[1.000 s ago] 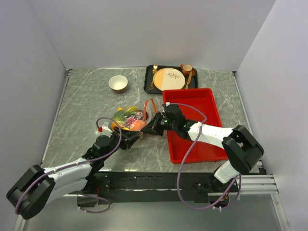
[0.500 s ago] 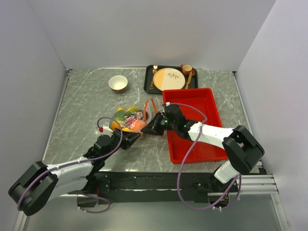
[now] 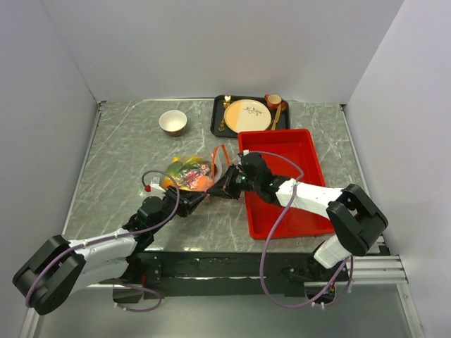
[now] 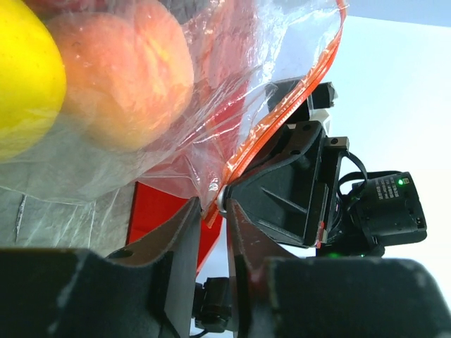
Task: Place the food in the zip-top bag and seal the zipper
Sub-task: Zip the zipper food storage bag at the center of the board.
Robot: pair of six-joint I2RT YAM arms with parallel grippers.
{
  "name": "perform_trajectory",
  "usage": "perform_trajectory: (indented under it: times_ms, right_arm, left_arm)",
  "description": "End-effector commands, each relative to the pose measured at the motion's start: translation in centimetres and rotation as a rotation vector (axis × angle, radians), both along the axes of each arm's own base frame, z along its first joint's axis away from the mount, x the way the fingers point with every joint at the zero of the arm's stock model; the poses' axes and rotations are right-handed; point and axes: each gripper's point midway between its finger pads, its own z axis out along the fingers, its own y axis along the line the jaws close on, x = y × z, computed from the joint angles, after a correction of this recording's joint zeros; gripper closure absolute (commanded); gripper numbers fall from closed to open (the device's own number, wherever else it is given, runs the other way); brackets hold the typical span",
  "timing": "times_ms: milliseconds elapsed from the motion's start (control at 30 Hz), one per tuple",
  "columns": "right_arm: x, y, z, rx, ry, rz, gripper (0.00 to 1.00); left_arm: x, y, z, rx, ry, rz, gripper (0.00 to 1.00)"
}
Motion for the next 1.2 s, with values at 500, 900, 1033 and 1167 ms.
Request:
perform_trajectory:
  times_ms: [500, 900, 1033, 1167]
  right_arm:
    - [-0.5, 0.7, 2.8, 0.046, -0.062, 0.047, 0.99]
    - [1.7, 0.3, 3.4, 0.042, -0.084, 0.013, 0.97]
    - [2.2, 0.3, 3.9, 0.051, -0.094, 0.004, 0.96]
    - [2.7, 0.1, 4.1, 0.057, -0.099, -0.011, 0.96]
  left_arm:
    - [1.1, -0.9, 2.4, -0.026, -0.059, -0.001, 0.99]
    - [-0.4, 0.7, 0.9, 0.013, -0.041, 0.013, 0.99]
    - [-0.9, 1.2, 0.5, 0.016, -0.037, 0.018, 0.99]
    - [-1.2, 1.4, 0.1, 0.023, -0.029, 0.018, 0.99]
